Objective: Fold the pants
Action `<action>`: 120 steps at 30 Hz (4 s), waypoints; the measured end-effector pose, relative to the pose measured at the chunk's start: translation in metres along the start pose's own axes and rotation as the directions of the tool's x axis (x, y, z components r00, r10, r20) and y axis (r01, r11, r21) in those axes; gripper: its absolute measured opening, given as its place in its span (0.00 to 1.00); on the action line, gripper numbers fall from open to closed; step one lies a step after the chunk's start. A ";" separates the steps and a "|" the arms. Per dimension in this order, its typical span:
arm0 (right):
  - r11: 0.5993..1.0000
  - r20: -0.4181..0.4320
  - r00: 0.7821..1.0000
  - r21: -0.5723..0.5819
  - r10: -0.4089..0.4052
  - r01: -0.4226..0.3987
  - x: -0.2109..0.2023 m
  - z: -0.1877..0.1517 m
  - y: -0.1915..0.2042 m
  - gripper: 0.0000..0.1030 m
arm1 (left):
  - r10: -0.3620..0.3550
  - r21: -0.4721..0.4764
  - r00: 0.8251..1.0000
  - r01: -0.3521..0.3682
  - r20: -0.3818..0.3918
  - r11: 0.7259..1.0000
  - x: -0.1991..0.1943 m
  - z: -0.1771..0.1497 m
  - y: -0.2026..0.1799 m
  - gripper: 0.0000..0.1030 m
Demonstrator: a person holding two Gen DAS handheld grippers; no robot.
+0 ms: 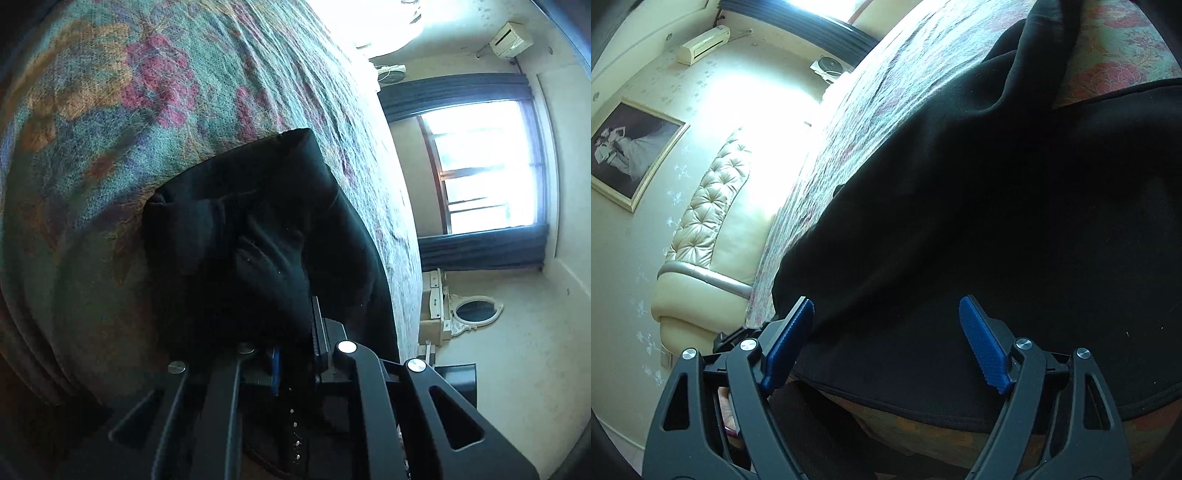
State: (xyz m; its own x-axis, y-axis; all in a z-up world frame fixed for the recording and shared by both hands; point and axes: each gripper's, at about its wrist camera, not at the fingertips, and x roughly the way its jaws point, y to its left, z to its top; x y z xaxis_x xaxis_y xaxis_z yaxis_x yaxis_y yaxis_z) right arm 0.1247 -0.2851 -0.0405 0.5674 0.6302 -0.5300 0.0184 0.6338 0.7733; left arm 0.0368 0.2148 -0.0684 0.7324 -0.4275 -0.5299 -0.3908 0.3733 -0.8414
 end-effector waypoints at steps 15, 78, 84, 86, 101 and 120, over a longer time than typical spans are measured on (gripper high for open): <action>0.960 0.106 0.994 0.275 0.011 -0.040 0.026 0.025 -0.039 0.27 | -0.096 -0.108 0.995 0.092 -0.029 0.990 -0.011 -0.001 0.012 0.10; 0.886 0.230 0.860 0.025 -0.456 0.463 -0.101 0.237 -0.097 0.70 | 0.039 0.434 0.970 0.071 -0.240 0.898 0.037 -0.108 -0.101 0.80; 0.767 0.066 0.771 -0.081 -0.633 0.637 -0.019 0.282 -0.113 0.37 | 0.112 0.473 0.963 0.018 -0.245 0.881 0.059 -0.133 -0.099 0.83; 0.787 0.055 0.791 -0.086 -0.609 0.611 -0.020 0.280 -0.117 0.05 | 0.130 0.504 0.961 0.011 -0.243 0.863 0.059 -0.138 -0.105 0.83; 0.937 0.422 0.848 0.011 -0.320 0.348 -0.280 0.199 -0.079 0.05 | -0.037 0.535 0.865 0.342 -0.500 0.772 0.077 -0.254 -0.166 0.83; 0.989 0.483 0.865 0.027 -0.139 0.144 -0.332 0.173 -0.086 0.05 | -0.181 0.062 0.881 0.230 -0.438 0.971 0.157 -0.321 -0.136 0.83</action>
State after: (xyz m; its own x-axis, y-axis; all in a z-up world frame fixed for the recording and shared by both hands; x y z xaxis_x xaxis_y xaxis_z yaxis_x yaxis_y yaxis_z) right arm 0.0772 -0.6271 0.1293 0.8854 0.2402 -0.3980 0.1225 0.7054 0.6981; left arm 0.0257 -0.1677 -0.0711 0.4712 -0.8047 -0.3612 -0.1762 0.3154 -0.9325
